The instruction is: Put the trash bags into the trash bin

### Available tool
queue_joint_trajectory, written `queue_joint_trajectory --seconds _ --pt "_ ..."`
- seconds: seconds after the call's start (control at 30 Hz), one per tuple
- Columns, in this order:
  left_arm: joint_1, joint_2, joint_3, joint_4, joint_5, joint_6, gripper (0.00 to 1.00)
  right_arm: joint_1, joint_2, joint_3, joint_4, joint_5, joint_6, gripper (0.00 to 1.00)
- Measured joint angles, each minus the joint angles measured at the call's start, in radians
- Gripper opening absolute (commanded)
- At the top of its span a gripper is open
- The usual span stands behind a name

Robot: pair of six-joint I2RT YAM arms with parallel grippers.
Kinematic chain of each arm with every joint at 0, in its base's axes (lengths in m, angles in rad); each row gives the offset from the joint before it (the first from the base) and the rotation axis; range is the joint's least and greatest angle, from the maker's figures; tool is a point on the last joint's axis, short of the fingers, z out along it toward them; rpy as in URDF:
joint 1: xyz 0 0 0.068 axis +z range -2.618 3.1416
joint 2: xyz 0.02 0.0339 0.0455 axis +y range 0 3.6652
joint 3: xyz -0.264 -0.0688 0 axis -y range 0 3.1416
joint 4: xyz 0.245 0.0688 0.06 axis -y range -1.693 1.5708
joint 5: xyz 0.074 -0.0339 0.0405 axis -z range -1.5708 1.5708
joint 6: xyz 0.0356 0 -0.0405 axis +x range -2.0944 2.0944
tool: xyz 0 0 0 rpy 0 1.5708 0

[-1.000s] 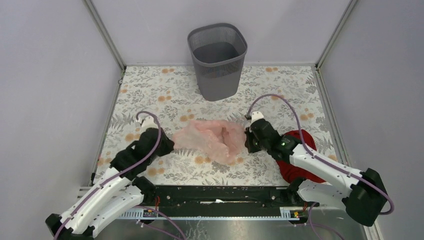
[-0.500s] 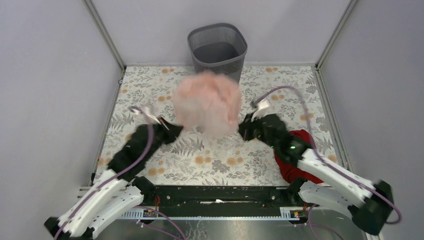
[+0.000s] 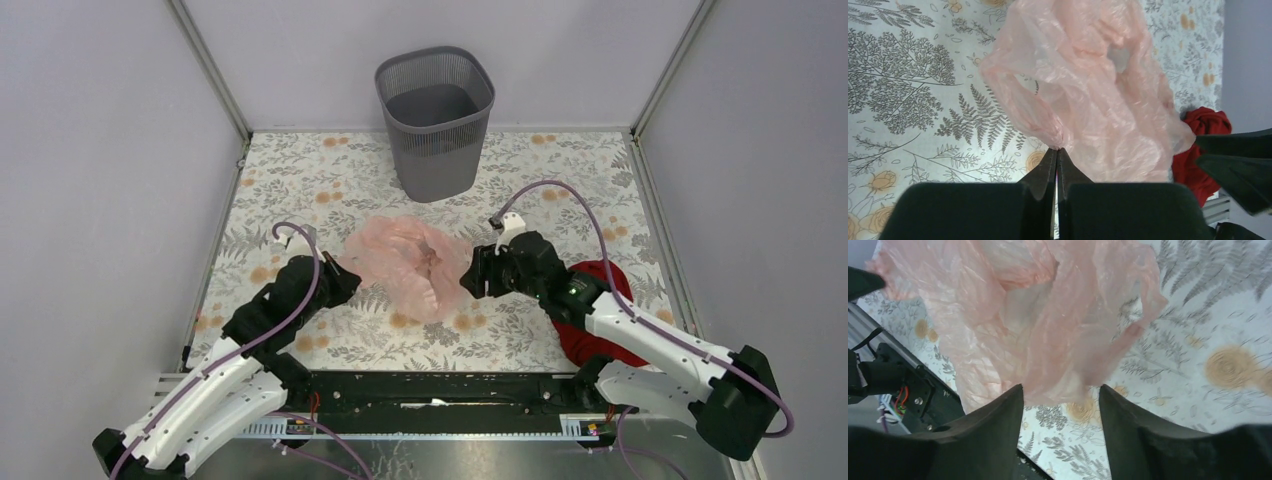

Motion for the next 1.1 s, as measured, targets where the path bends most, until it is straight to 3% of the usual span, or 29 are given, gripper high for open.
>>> queue_joint_trajectory --seconds 0.13,0.23,0.37,0.5,0.63,0.83,1.1 --pt "0.0 0.016 0.001 -0.005 -0.009 0.014 0.0 -0.028 -0.02 0.055 -0.039 0.033 -0.03 0.96" --pt "0.0 0.013 -0.006 -0.005 -0.016 0.02 0.0 -0.064 0.005 0.092 -0.048 0.037 -0.048 1.0" --pt "0.0 0.012 -0.016 -0.007 -0.016 0.02 0.0 -0.159 0.119 0.144 -0.005 -0.013 -0.069 0.83" --pt "0.0 0.003 -0.035 -0.011 -0.016 0.014 0.0 -0.242 0.279 0.167 0.045 -0.05 -0.09 0.59" --pt "0.0 -0.016 -0.058 -0.014 -0.013 0.0 0.0 -0.276 0.373 0.156 0.099 -0.1 -0.1 0.52" --pt "0.0 -0.026 -0.066 -0.018 -0.005 -0.005 0.0 -0.308 0.443 0.12 0.22 -0.16 -0.122 0.52" --pt "0.0 -0.014 -0.066 -0.018 0.004 -0.007 0.0 -0.334 0.599 0.111 0.332 -0.244 -0.148 0.71"
